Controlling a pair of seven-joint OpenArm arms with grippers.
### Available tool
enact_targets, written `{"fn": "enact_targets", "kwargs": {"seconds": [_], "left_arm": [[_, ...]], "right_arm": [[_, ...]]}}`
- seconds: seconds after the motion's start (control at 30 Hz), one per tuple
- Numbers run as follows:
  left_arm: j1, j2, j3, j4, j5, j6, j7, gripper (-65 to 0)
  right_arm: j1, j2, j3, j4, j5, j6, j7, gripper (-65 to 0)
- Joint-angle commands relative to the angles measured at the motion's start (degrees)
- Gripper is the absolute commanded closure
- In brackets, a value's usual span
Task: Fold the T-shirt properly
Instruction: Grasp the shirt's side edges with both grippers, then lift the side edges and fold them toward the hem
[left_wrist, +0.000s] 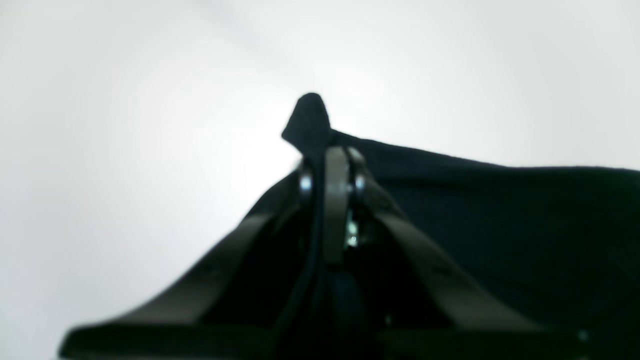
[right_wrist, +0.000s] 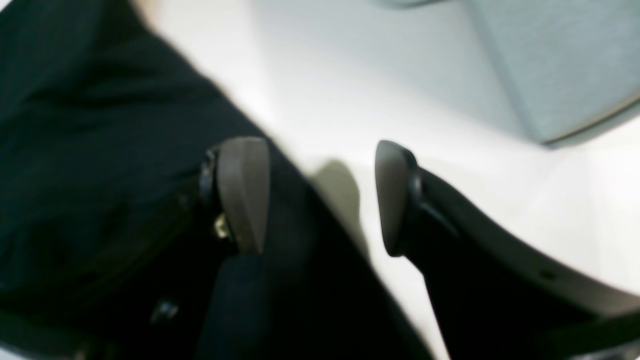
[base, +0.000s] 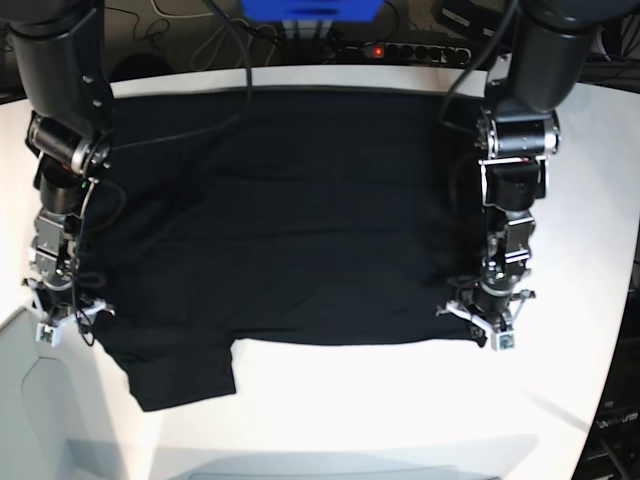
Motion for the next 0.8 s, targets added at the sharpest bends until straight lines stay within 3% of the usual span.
{"fn": "enact_targets", "kwargs": {"seconds": [0.0, 0.77], "left_arm": [[0.57, -0.74, -0.03, -0.13, 0.66, 1.17, 4.47, 0.0], [0.92, -0.65, -0.03, -0.13, 0.66, 1.26, 4.56, 0.0]], "right_arm": [[1.71, 0.45, -0.18, -0.23, 0.50, -0.29, 1.90, -34.4], [1.27, -1.05, -0.27, -0.14, 0.41, -0.21, 5.68, -34.4]]}}
